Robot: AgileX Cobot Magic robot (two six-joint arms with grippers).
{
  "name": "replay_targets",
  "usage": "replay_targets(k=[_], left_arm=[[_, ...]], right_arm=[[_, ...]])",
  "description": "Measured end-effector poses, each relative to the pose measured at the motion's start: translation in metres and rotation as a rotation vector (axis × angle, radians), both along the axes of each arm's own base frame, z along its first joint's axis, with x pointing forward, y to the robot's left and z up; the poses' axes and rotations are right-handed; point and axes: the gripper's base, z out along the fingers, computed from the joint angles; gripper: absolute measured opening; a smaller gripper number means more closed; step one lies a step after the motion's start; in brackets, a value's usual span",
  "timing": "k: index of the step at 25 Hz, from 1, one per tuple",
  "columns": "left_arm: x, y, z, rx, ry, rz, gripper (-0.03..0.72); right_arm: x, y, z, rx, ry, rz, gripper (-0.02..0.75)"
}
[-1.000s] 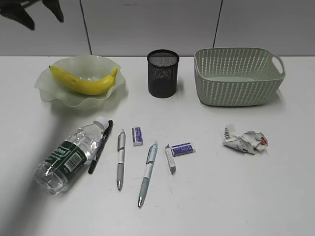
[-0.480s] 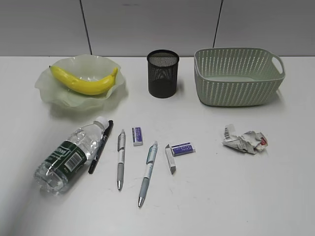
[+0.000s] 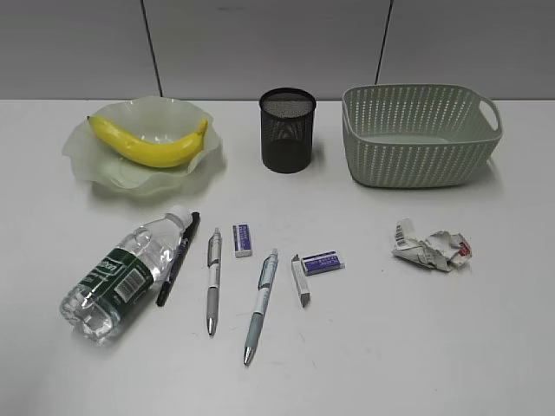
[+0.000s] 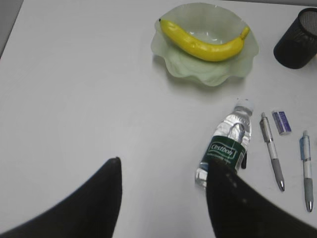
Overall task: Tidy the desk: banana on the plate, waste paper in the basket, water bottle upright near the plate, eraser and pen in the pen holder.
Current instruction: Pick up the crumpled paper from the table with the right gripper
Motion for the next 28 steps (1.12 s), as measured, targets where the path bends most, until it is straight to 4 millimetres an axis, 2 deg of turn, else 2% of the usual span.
replay_targets(k=[3,6,9,11,14,19,23,25,28], left_arm=[[-0.035,0.005,-0.038,-0.005,-0.04,-0.003,0.405],[-0.065,0.01,-0.067,-0.018,-0.099,-0.005,0.389],[-0.088,0.012,-0.086,-0.015,-0.186,-0.027,0.375],[-0.1,0.013,-0.092,-0.003,-0.252,-0.058,0.371],[-0.104,0.011,-0.093,0.009,-0.276,-0.102,0.367],[-0.105,0.009,-0.094,0.026,-0.28,-0.134,0.363],[-0.105,0.009,-0.094,0.025,-0.28,-0.138,0.361],[-0.105,0.009,-0.094,0.025,-0.28,-0.138,0.361],[-0.105,0.009,-0.094,0.025,-0.28,-0.138,0.356]], right_arm=[[0.0,0.0,0.0,0.002,0.0,0.001,0.312],[0.0,0.0,0.0,0.002,0.0,0.001,0.312],[0.0,0.0,0.0,0.004,0.0,0.003,0.312],[0.0,0.002,0.0,0.006,0.004,0.021,0.312],[0.011,0.008,0.0,-0.019,0.072,0.099,0.312],[0.054,0.02,0.006,-0.09,0.226,0.255,0.326],[0.107,0.029,0.011,-0.105,0.321,0.335,0.475],[0.138,0.033,0.006,-0.106,0.413,0.354,0.557],[0.185,0.041,-0.005,-0.125,0.552,0.407,0.597]])
